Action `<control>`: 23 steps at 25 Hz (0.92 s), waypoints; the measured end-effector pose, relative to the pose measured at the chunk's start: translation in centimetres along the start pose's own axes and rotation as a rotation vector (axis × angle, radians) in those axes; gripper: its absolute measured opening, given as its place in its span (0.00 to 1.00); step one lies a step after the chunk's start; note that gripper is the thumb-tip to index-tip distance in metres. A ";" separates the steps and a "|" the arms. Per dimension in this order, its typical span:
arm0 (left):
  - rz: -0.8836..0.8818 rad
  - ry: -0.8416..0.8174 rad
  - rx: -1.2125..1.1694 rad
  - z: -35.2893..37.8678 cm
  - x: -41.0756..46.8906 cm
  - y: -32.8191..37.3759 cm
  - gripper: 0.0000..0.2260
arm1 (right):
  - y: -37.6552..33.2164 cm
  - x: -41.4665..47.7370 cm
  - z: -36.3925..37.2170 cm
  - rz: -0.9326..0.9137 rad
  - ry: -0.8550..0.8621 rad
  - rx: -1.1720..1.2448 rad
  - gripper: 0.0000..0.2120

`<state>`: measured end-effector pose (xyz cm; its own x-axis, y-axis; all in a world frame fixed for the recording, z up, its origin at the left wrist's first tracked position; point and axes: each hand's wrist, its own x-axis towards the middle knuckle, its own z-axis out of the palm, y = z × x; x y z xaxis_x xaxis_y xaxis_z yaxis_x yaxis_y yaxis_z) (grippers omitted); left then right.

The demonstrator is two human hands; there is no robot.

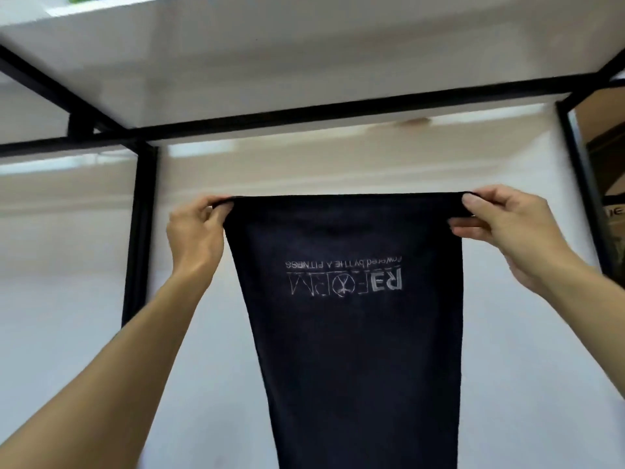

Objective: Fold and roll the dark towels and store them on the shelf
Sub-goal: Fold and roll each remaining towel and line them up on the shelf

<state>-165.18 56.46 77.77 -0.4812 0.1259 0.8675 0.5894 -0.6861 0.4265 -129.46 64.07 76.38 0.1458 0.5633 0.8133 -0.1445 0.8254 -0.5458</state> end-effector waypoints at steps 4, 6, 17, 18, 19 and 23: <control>-0.192 -0.110 -0.221 -3.5 -5.3 0.1 0.08 | -1.8 -5.5 -2.0 0.035 -0.005 -0.099 0.05; -0.250 -0.118 -0.248 -4.9 -7.6 -0.5 0.08 | -2.0 -7.8 -2.7 0.076 -0.019 -0.143 0.06; -0.778 -0.383 0.177 -4.8 -25.3 -15.9 0.05 | 15.0 -20.5 -6.2 0.602 -0.181 -0.615 0.04; -0.857 -0.423 0.238 -4.3 -27.7 -18.1 0.04 | 18.4 -22.0 -6.6 0.668 -0.194 -0.680 0.05; -0.936 -0.451 0.275 -3.9 -30.0 -20.2 0.04 | 21.5 -23.5 -6.9 0.731 -0.219 -0.732 0.06; -1.138 -0.598 0.294 -2.7 -37.5 -27.1 0.05 | 31.1 -28.8 -7.0 0.942 -0.367 -0.716 0.10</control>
<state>-164.81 68.41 32.99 -0.4836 0.8729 -0.0651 0.2030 0.1841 0.9617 -131.24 73.77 34.60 -0.0242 0.9997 -0.0104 0.5402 0.0043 -0.8415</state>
